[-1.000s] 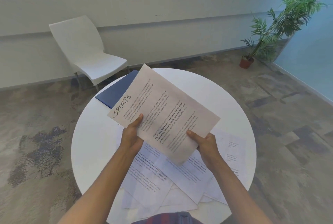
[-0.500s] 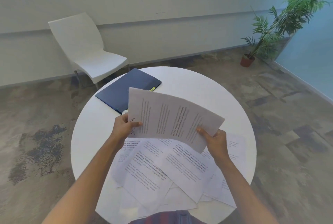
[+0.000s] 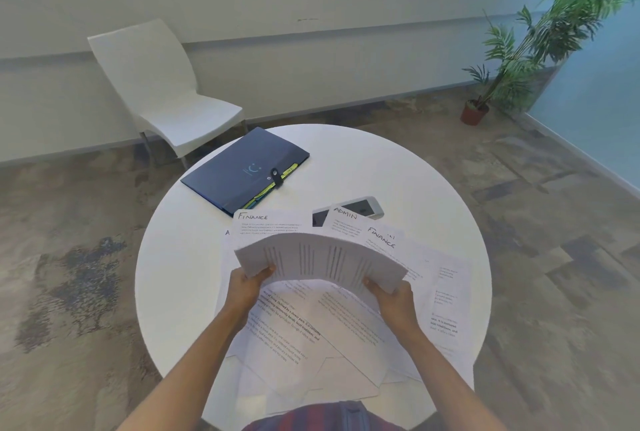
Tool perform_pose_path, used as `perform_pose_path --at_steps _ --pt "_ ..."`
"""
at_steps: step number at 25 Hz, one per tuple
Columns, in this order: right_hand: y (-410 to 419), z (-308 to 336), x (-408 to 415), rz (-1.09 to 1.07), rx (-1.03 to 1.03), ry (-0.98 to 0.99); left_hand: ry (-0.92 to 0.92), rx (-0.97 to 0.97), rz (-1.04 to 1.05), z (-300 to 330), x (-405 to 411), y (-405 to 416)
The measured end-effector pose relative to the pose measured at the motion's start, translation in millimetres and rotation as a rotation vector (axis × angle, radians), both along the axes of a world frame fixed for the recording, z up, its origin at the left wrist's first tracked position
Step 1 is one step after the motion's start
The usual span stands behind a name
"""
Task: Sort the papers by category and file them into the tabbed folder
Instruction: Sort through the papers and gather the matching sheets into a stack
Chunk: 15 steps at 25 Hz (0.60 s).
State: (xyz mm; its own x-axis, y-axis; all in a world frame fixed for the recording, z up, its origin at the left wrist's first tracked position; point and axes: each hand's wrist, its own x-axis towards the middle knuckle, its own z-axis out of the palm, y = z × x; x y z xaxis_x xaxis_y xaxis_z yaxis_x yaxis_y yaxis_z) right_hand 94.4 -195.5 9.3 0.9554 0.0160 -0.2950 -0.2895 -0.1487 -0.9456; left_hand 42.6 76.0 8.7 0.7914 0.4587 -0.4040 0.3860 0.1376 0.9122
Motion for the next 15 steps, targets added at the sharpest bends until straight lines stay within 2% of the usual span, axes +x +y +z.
perform_pose_path --at_steps 4,7,10,12,15 --pt "-4.3 18.2 6.8 0.003 -0.076 -0.064 0.001 0.079 -0.05 9.8 2.1 4.4" --pt "-12.2 50.4 17.3 -0.088 -0.084 -0.231 -0.013 0.232 -0.152 33.8 13.4 12.7" --pt "-19.8 78.9 32.9 -0.084 -0.224 -0.386 -0.031 0.4 -0.305 59.1 27.8 22.6" --pt "-21.9 94.0 42.5 0.055 -0.334 -0.409 -0.048 0.476 -0.388 73.7 35.9 25.2" --pt "-17.3 108.9 47.4 0.363 -0.489 -0.338 -0.037 0.538 -0.48 90.4 47.1 25.1"
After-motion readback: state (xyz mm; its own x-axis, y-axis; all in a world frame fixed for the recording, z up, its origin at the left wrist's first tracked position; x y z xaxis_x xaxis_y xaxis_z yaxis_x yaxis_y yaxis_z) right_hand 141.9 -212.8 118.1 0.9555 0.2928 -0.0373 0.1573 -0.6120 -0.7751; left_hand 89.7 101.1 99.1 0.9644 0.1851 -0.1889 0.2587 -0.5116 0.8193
